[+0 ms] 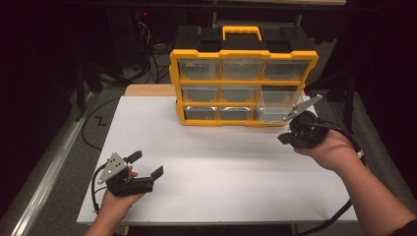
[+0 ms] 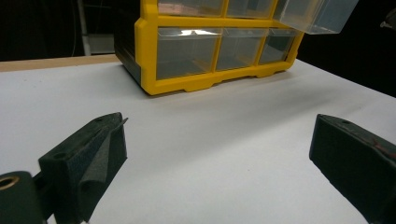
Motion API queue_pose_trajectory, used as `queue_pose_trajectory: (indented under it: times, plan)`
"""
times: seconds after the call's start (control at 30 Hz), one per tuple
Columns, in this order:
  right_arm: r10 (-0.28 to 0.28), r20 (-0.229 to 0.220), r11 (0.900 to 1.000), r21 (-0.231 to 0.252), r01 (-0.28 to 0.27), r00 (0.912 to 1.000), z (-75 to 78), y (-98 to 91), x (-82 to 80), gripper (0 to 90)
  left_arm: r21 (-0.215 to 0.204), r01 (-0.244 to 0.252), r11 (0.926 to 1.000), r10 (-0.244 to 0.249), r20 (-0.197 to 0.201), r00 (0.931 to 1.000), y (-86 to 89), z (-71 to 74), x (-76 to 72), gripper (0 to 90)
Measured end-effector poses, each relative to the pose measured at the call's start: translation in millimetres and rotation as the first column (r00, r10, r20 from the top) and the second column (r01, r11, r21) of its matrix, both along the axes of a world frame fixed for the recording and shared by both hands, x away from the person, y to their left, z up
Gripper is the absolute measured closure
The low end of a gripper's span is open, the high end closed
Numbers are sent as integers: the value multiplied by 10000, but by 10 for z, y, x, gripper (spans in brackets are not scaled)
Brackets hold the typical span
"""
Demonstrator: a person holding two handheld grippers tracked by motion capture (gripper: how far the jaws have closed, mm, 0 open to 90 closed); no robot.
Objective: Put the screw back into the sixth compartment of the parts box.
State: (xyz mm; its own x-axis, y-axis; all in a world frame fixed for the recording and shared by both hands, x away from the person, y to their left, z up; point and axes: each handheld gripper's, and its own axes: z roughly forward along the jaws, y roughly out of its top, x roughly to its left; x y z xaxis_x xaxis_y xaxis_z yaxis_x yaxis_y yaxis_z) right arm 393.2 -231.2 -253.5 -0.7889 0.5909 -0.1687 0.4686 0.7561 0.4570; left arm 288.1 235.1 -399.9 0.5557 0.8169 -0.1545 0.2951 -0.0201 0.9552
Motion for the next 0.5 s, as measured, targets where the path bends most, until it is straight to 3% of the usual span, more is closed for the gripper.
queue_pose_trajectory:
  times: [0.5]
  plan:
    - [-245, 379, 9997, -29, 247, 9990, 336, 56, 223, 899, -57, -49, 10000, 49, -6, 10000, 17, -2, 1, 45]
